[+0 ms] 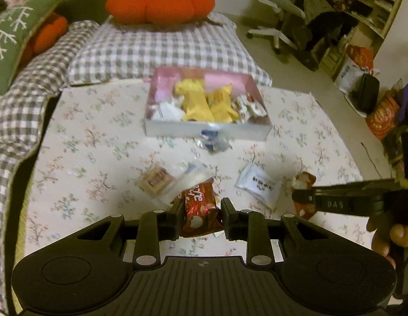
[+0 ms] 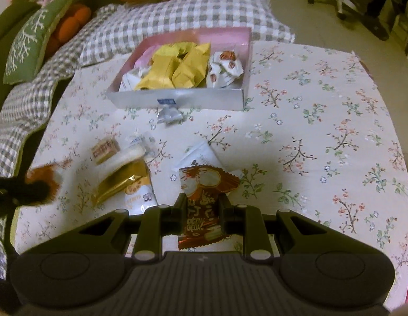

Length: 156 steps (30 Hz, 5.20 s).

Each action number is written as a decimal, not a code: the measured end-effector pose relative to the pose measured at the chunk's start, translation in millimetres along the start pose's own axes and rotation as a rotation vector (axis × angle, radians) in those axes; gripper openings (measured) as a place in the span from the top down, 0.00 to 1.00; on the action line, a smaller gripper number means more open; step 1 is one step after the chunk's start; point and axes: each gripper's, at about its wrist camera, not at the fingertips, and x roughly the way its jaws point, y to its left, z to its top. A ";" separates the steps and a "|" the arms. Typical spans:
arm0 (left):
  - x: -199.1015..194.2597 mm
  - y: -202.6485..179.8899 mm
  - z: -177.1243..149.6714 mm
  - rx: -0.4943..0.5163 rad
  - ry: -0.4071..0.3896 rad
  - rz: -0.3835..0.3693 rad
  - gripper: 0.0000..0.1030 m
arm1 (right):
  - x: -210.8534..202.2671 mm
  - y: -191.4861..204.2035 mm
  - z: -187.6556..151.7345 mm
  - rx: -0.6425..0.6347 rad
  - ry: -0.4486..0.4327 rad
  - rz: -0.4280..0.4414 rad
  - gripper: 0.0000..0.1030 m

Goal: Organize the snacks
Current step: 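Lift both held snacks and carry them over the silver box, then open left tool over the box while right tool releases its packet inside, then move left tool to beige printed bar while right tool approaches white green-text packet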

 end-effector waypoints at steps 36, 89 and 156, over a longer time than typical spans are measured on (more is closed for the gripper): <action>13.6 51.2 46.1 -0.052 -0.037 -0.080 0.74 | -27.5 29.8 33.7 0.119 -0.006 -0.021 0.79; 238.9 7.9 204.3 -0.002 -0.103 -0.102 0.58 | 112.8 -37.6 191.6 0.199 -0.197 0.055 0.73; 173.5 61.8 33.2 0.345 0.253 0.063 0.37 | 91.7 44.4 39.3 -0.368 0.185 -0.058 0.37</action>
